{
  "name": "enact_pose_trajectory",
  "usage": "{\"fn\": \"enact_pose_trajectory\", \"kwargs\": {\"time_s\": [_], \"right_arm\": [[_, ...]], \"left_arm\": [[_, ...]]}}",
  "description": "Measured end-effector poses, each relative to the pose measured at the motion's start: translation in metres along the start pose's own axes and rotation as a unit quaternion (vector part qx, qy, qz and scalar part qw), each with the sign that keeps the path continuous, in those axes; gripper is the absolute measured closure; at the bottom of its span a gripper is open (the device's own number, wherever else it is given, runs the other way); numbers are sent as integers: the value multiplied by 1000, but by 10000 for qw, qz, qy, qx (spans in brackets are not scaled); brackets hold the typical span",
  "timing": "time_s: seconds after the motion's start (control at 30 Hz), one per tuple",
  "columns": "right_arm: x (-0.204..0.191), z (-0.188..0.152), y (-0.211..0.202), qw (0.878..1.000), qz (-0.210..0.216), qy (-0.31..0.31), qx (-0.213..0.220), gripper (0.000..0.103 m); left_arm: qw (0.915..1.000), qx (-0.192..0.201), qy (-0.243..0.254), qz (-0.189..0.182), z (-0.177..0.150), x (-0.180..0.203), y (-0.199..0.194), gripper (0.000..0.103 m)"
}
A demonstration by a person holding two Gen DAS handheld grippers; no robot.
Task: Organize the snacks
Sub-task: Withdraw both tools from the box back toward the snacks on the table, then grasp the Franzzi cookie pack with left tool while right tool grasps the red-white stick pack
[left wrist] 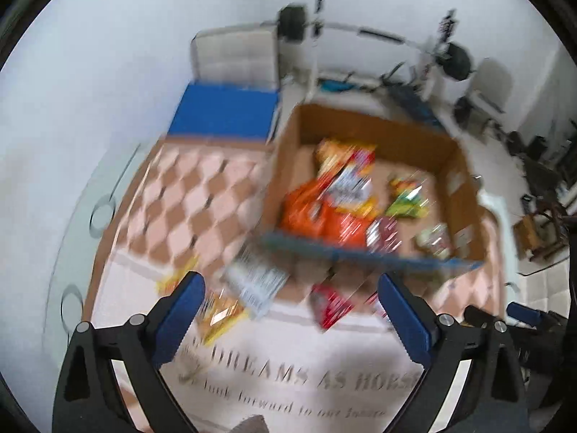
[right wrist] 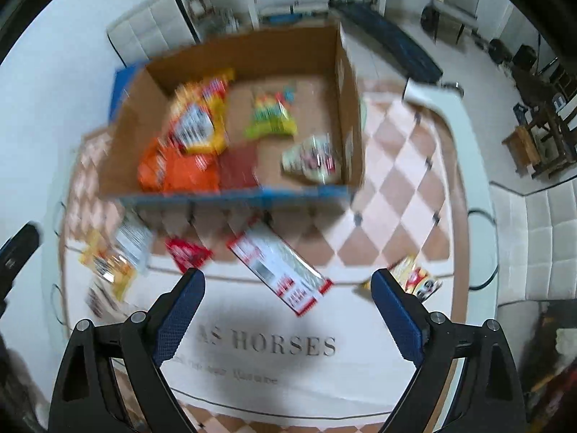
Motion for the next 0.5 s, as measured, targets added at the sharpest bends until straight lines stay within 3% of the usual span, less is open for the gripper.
{"fn": "enact_pose_trajectory", "kwargs": {"time_s": [0.13,0.23,0.5], "right_arm": [[10,-15,65,9980,-273,-127,-564,7],[10,-21,99,9952,-443,-313,-814,8],[-1,-23,167,9809,-1091,-1249,-1015,9]], "left_arm": [[9953,-753,-595,87,-59,-25,43,5],[9845,-1267,-1204,171,-104,-46,73,5],[9669,-1820,-1739,407,-161,-63,108,5]]}}
Point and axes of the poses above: each gripper's, at about its wrist camera, not at the fingertips, and y roughly the way its jaws point, x to its right, z to its top, the point moved 9 cm from there along y, roughly the way its jaws point, and after that the axes turned 13 degrees about y, right-handed, at the moved point
